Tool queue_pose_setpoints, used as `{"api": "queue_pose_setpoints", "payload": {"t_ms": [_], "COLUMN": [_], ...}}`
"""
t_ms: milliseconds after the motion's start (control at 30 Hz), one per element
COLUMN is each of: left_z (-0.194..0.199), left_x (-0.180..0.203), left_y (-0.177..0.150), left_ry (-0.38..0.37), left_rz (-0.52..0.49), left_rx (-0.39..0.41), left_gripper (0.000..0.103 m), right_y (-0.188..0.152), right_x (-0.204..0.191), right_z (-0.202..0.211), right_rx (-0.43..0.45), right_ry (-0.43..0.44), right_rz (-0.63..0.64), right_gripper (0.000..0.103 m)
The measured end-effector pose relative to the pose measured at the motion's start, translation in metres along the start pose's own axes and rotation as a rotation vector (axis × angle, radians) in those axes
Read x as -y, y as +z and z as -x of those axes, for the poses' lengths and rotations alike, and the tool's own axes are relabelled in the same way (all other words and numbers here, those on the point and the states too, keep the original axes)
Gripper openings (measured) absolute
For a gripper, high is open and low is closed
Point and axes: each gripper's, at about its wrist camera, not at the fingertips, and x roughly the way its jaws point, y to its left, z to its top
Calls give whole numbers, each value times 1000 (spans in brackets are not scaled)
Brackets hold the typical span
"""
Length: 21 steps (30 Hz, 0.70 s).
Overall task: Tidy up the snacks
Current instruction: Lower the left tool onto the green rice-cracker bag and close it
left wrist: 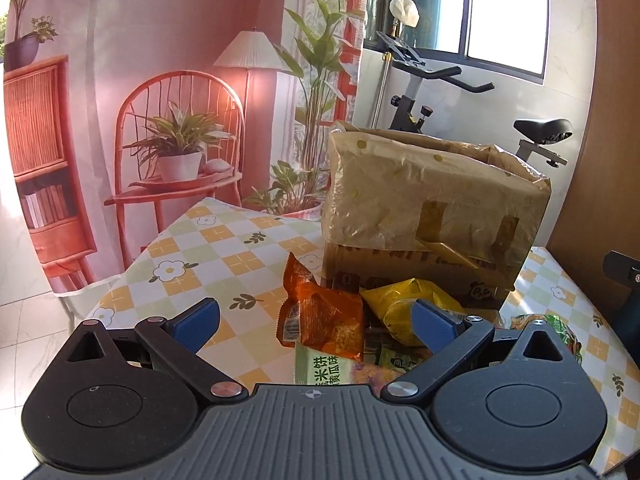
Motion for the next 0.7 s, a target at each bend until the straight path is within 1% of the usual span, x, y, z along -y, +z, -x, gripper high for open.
{"api": "queue_pose_setpoints", "payload": {"t_ms": [100,133,200,267,367,433,500,533,567,633,700], "left_z": [-17,-21,-31,-40,-54,-61,-65,-66,-67,-68,-70], "left_x": [-5,-4,-1,2,2,-1,-6,-8,-11,-14,-12], "left_y": [-14,-17,-25,-30,-39,-43,-47,-48,-51,-56,-61], "left_ry": [-64,-64,-46,-27,-25,-34,-59,-79,-117,-159,-153], "left_rz": [14,12,-11,-40,-56,-42,-10,8,39,77,64], "left_rx": [-47,-63,-85,-108,-162,-187,-209,-216,-225,-237,-246], "left_gripper": [103,103,103,102,102,102,101,101,101,101,101], "right_y": [-10,-14,-21,-28,-35,-40,-45,-47,-49,-52,-54], "right_x": [0,1,3,4,7,9,10,9,8,5,3], "right_z": [-14,-20,-27,-33,-41,-43,-46,-47,-48,-48,-49], "right_rx": [-60,-92,-123,-145,-173,-175,-188,-195,-200,-200,-203], "right_ry": [9,21,27,23,17,14,11,17,27,33,44], "right_rz": [-10,-20,-32,-34,-38,-43,-41,-35,-27,-11,-4], "right_gripper": [103,103,103,103,103,103,103,103,103,103,103]}}
